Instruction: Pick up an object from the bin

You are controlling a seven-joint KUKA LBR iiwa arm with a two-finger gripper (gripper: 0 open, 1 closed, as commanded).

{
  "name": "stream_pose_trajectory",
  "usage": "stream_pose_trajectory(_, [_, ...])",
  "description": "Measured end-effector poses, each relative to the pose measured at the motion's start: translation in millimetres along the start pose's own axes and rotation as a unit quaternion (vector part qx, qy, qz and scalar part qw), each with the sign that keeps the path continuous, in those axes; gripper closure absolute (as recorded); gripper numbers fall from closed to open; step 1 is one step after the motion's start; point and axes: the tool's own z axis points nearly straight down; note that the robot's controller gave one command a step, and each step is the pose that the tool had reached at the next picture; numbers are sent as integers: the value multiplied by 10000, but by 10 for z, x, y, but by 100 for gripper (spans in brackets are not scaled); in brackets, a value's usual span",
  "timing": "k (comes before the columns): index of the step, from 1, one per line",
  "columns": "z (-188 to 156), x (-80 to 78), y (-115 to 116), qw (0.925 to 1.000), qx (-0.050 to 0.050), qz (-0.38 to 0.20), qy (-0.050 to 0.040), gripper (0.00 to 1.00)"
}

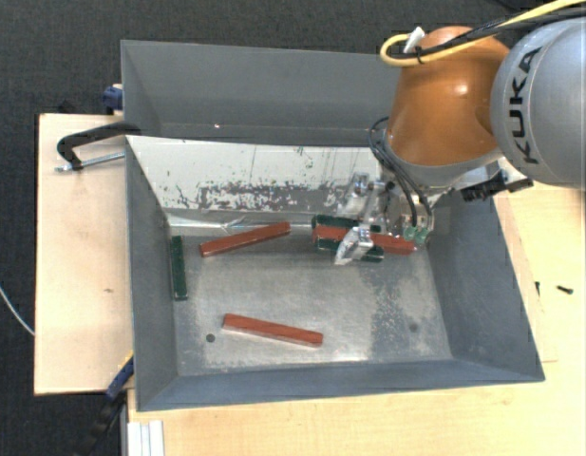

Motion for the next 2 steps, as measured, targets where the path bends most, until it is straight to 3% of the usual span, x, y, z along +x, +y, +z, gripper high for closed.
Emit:
stream_pose_trajectory(1, [-189, -12, -3, 10000, -4, -1, -44, 0])
stream_pose_trajectory(2, [-194, 70, -23, 9999, -2, 141, -13, 100])
